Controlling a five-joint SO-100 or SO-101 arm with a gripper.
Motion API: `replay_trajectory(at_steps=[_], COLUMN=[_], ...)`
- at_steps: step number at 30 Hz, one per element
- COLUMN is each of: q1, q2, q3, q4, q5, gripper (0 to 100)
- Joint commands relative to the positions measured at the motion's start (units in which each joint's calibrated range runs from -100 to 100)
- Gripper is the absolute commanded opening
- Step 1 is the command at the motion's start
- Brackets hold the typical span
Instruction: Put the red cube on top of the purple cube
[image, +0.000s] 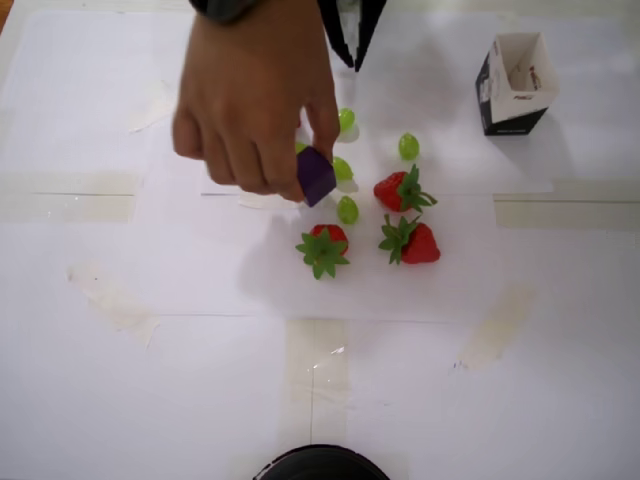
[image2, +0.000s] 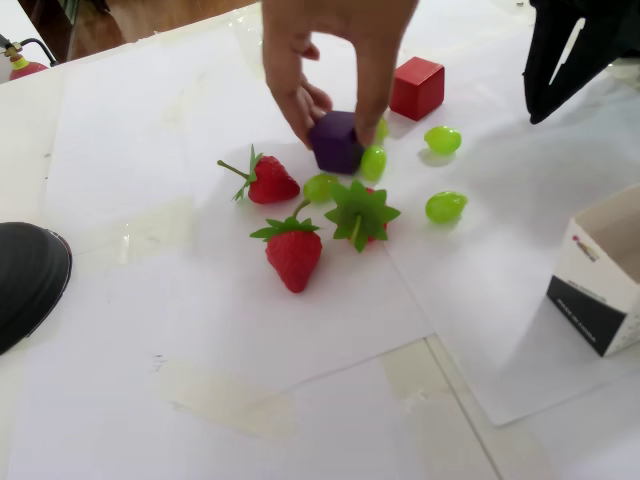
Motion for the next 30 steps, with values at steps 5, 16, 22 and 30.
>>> replay_trajectory(at_steps=[5, 16, 22, 30], q1=[-0.09, -0.02, -0.16, 6.60], q2=[-0.31, -0.31, -0.31, -0.31], q3=[-0.09, -0.09, -0.18, -16.55], q4=[-1.12, -1.45, 0.02, 15.30], q5=[0.00, 0.15, 0.88, 3.86], gripper=[0, 0, 0, 0])
